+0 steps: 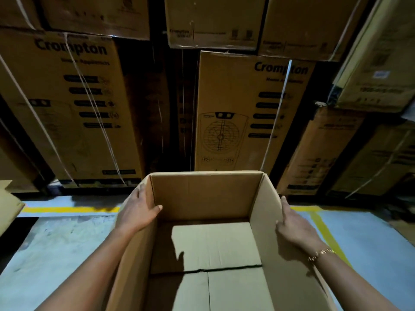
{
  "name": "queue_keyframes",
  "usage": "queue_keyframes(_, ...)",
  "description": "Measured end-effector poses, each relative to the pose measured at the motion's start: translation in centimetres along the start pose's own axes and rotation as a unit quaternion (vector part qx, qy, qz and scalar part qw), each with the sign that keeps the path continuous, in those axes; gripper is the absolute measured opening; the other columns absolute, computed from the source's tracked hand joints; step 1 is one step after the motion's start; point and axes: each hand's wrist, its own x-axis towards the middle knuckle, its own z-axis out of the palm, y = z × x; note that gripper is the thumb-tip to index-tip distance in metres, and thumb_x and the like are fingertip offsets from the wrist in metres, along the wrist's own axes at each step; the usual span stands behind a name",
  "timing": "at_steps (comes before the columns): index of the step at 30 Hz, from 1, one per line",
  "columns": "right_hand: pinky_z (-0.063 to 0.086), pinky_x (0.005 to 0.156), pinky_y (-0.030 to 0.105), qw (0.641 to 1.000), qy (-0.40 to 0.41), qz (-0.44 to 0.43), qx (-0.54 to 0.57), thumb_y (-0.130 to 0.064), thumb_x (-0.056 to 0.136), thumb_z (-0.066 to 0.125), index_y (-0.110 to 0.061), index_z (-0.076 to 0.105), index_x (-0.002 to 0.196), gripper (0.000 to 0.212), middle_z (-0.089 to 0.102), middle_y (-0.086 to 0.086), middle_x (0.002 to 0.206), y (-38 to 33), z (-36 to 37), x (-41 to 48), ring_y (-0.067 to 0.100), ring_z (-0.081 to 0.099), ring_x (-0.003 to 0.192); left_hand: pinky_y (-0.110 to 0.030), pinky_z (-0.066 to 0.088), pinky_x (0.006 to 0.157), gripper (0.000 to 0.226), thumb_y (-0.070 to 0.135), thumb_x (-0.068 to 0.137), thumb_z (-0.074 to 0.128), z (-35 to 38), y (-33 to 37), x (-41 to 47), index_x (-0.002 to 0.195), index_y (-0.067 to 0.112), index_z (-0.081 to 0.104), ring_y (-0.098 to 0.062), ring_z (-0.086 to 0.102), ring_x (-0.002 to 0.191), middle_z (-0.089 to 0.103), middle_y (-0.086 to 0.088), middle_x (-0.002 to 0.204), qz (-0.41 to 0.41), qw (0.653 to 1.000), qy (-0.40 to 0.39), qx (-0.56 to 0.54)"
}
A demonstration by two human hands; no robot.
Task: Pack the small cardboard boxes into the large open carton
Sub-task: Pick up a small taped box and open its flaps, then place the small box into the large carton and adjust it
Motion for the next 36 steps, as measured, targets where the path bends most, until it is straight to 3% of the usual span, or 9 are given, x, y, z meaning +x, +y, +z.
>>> queue_keyframes(6,0.045,0.103,0.037,0.996,-0.058,-0.001,0.066,-0.040,0.097,0.053,-0.031,0.006,0.163,0.081,0.034,-0.001,0.164,6.8,2.7,-14.7,0.027,0.050,0.139,-0.040,0.040,0.108,0.090,0.053,0.096,0.059,1.1,-6.7,-19.2,0.161,0.035,-0.001,-0.027,0.045,0.143,0.022,0.002,0.168,-0.053,0.995,-0.033,-0.083)
queue_keyframes(8,0.045,0.104,0.037,0.993,-0.073,0.009,0.095,-0.043,0.092,0.054,-0.034,0.006,0.162,0.085,0.040,-0.002,0.161,8.2,3.7,-19.8,0.026,0.053,0.136,-0.038,0.043,0.105,0.097,0.055,0.085,0.067,1.2,-8.2,-25.7,0.160,0.038,0.008,-0.026,0.052,0.136,0.035,0.001,0.163,-0.097,0.988,-0.055,-0.107)
queue_keyframes(11,0.045,0.103,0.034,0.993,-0.067,0.040,0.083,-0.037,0.096,0.059,-0.040,0.004,0.160,0.084,0.049,-0.004,0.155,9.3,4.2,-25.9,0.025,0.056,0.134,-0.041,0.045,0.103,0.099,0.052,0.062,0.060,1.2,-9.2,-32.4,0.155,0.040,0.028,-0.031,0.058,0.126,0.055,-0.003,0.147,-0.172,0.969,-0.093,-0.152)
queue_keyframes(16,0.044,0.083,0.037,0.993,-0.070,0.045,0.088,-0.025,0.094,0.056,-0.046,0.024,0.153,0.071,0.068,0.007,0.129,9.0,3.3,-28.6,0.035,0.062,0.117,-0.043,0.051,0.091,0.067,0.024,0.086,0.068,2.0,-8.3,-33.9,0.148,0.033,0.045,-0.033,0.064,0.105,0.069,-0.010,0.121,-0.199,0.969,-0.047,-0.139)
queue_keyframes(20,0.050,0.069,0.035,0.989,-0.056,0.042,0.129,-0.017,0.089,0.054,-0.044,0.037,0.145,0.065,0.071,0.007,0.107,8.8,2.2,-27.8,0.031,0.065,0.091,-0.043,0.052,0.090,0.061,0.011,0.093,0.062,2.5,-7.3,-33.3,0.149,0.027,0.045,-0.032,0.063,0.105,0.065,-0.013,0.130,-0.177,0.973,-0.038,-0.140)
queue_keyframes(28,0.047,0.064,0.034,0.991,-0.053,0.041,0.112,-0.015,0.090,0.055,-0.037,0.042,0.141,0.057,0.069,0.007,0.102,9.0,1.8,-28.1,0.028,0.064,0.084,-0.034,0.051,0.066,0.064,0.012,0.096,0.056,3.0,-7.3,-34.1,0.155,0.025,0.034,-0.029,0.062,0.102,0.060,-0.013,0.135,-0.153,0.977,-0.041,-0.143)
queue_keyframes(31,0.050,0.065,0.036,0.995,-0.047,0.046,0.081,-0.018,0.088,0.055,-0.038,0.042,0.137,0.055,0.068,0.006,0.098,9.1,1.9,-28.2,0.027,0.063,0.081,-0.041,0.056,0.084,0.064,0.023,0.096,0.054,2.8,-7.3,-34.3,0.155,0.026,0.033,-0.032,0.063,0.111,0.060,-0.012,0.139,-0.142,0.981,-0.044,-0.128)
queue_keyframes(34,0.052,0.068,0.040,0.996,-0.043,0.055,0.048,-0.029,0.089,0.056,-0.033,0.039,0.136,0.051,0.066,0.003,0.099,9.4,2.1,-27.8,0.027,0.063,0.084,-0.043,0.051,0.100,0.070,0.058,0.094,0.047,1.9,-8.3,-34.9,0.157,0.033,0.030,-0.032,0.059,0.124,0.055,-0.006,0.149,-0.124,0.979,-0.066,-0.145)
queue_keyframes(36,0.053,0.084,0.045,0.998,-0.028,0.042,0.031,-0.046,0.085,0.058,-0.024,0.041,0.138,0.060,0.064,0.010,0.123,8.9,2.2,-27.2,0.032,0.063,0.103,-0.042,0.045,0.106,0.088,0.081,0.085,0.041,0.9,-9.7,-35.9,0.158,0.031,0.031,-0.030,0.051,0.136,0.045,-0.004,0.158,-0.115,0.965,-0.082,-0.221)
